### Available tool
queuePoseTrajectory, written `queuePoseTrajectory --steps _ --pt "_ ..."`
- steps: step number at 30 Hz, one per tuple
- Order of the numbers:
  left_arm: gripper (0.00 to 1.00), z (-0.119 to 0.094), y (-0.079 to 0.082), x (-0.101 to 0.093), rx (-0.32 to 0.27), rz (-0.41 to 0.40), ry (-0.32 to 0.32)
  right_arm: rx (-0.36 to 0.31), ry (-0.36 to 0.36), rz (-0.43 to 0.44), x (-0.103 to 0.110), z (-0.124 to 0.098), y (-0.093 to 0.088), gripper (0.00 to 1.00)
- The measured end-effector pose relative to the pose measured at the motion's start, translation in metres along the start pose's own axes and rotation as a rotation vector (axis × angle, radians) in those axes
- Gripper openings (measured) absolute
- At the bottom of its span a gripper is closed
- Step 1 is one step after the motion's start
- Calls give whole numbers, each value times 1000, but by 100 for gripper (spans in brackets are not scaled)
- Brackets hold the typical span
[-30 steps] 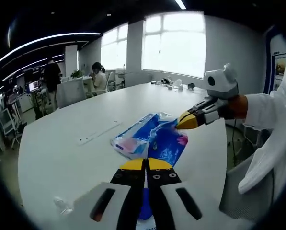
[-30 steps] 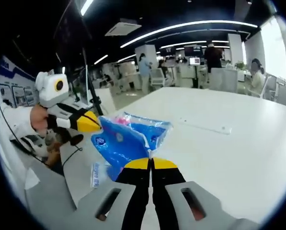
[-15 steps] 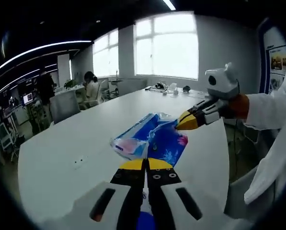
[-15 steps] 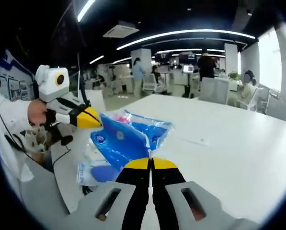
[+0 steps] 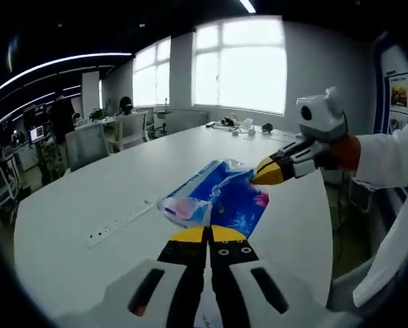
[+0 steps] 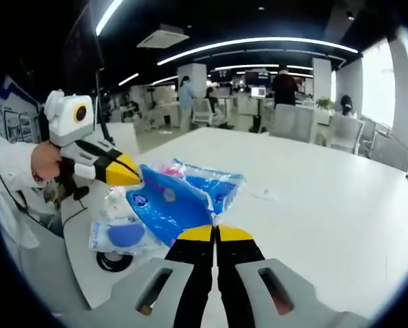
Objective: Arrange the tabletop items into an orderly group along one side of the table until the central work area is clear of visible clutter.
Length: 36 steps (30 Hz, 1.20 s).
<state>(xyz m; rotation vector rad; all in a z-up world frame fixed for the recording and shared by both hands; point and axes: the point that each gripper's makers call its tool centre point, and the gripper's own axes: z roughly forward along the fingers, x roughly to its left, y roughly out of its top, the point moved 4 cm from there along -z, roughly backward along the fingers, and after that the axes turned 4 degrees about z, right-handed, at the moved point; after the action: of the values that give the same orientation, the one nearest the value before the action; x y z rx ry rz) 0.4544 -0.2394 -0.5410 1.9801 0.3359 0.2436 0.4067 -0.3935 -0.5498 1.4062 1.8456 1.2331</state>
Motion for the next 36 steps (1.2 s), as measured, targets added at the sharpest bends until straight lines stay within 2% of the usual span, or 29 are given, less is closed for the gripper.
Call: queuePoseTrajectory --steps 7,12,20,32,36 --pt "0 33 -21 2 44 -9 11 40 0 24 -19 15 -18 0" --pt "0 57 -31 4 69 -20 11 66 1 53 -43 31 -37 0" --pt "0 87 -57 17 118 -51 19 101 10 86 -62 57 -60 0" --pt "0 114 -99 36 214 -89 31 154 24 125 -73 95 -92 0" --pt "0 121 -109 36 230 -83 22 163 21 137 -78 102 -100 0"
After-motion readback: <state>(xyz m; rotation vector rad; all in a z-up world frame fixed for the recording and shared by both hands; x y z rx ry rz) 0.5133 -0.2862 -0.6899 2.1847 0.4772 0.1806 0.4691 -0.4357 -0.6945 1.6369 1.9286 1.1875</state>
